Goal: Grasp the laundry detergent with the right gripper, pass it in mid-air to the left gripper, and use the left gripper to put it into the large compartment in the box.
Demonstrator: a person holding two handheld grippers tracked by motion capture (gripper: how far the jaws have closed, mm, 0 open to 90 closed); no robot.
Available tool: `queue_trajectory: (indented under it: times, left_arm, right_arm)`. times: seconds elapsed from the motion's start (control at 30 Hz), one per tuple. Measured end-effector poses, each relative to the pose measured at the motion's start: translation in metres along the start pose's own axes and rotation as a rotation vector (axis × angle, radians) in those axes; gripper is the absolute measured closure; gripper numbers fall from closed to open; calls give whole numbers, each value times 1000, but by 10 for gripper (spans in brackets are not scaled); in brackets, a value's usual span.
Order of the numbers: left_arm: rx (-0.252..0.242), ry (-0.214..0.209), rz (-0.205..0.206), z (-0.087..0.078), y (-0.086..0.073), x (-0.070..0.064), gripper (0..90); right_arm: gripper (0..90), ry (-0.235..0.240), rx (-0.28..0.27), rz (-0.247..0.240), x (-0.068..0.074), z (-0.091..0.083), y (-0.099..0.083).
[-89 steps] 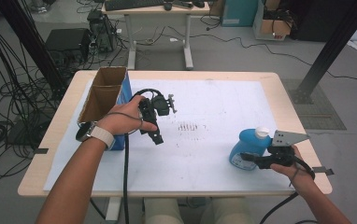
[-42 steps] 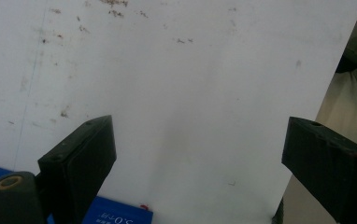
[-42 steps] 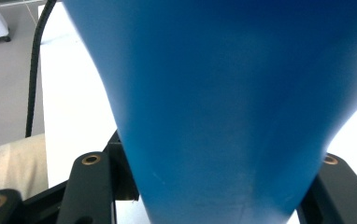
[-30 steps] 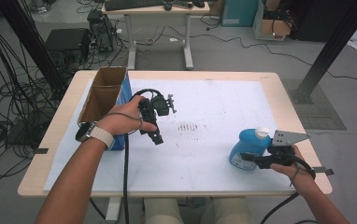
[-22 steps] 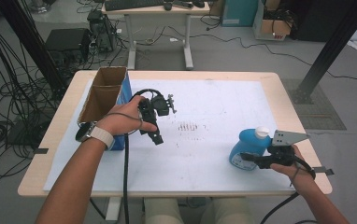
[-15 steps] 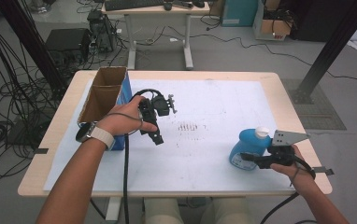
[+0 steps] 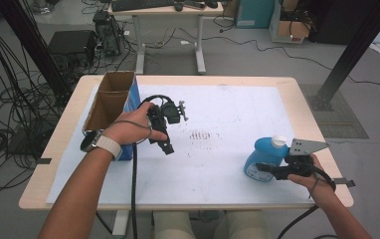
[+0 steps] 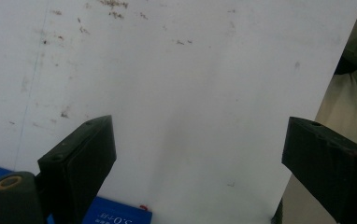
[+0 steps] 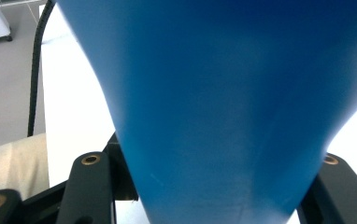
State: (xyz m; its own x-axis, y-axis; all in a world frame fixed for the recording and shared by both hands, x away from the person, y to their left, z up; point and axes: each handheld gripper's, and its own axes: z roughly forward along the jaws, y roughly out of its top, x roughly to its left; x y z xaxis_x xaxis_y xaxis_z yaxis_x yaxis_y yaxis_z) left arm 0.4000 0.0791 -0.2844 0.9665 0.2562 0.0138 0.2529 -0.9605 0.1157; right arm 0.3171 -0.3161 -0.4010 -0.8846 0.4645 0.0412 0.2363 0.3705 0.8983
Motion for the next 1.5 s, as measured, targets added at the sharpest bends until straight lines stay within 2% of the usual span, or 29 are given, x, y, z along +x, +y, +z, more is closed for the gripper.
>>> queue_trajectory:
  times: [1.5]
  left_arm:
    - [-4, 0, -1, 1, 1, 0, 102]
  right_arm:
    - [428, 4, 1, 8, 0, 0, 0]
